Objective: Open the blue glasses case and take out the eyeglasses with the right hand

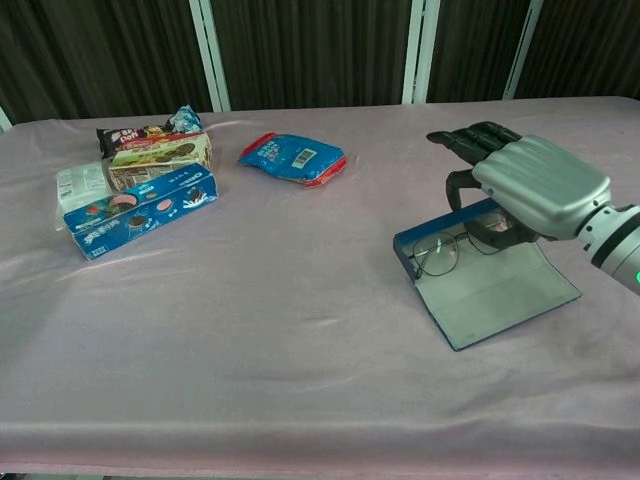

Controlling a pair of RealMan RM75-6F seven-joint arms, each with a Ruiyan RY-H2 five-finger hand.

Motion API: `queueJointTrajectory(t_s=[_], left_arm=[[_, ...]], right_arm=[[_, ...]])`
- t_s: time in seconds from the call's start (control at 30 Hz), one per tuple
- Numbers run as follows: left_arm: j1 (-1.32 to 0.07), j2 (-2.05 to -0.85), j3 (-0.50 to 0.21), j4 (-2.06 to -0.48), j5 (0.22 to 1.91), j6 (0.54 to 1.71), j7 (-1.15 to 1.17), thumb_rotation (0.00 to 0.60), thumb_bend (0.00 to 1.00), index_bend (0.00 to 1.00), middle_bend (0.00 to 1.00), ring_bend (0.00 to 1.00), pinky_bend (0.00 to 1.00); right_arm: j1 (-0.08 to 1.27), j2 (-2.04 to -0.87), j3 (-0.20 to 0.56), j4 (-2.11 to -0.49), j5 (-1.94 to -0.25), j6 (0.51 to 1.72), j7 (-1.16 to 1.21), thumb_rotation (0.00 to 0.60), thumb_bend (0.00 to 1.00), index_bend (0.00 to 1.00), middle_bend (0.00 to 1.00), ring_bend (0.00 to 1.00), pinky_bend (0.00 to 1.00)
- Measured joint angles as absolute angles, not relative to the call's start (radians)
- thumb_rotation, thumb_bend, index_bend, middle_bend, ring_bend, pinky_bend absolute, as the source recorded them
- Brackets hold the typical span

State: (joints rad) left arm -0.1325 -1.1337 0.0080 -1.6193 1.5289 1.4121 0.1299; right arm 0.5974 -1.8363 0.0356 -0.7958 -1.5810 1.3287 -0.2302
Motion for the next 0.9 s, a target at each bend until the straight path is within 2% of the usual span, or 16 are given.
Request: queueJointTrajectory(t_s=[0.33,0.9], left_arm=[[-0.131,-1.132,0.009,-1.619,1.531,1.414,0.127,0.6,0.46,0.0,0.03,0.03,0.17],[-0.132,-1.133,0.009,-1.618,1.531,1.413,0.127,0.6,0.46,0.0,0.03,0.03,0.17]], right_arm=[[0.584,-1.898,0.038,-0.687,-1.624,1.419,-0.225,0.6,0.56,0.63,0.02,0.0,0.0],[0.59,-1.94,0.09,-0.565,-1.584,1.411,-0.247,0.6,0.56,0.63,0.02,0.0,0.0]])
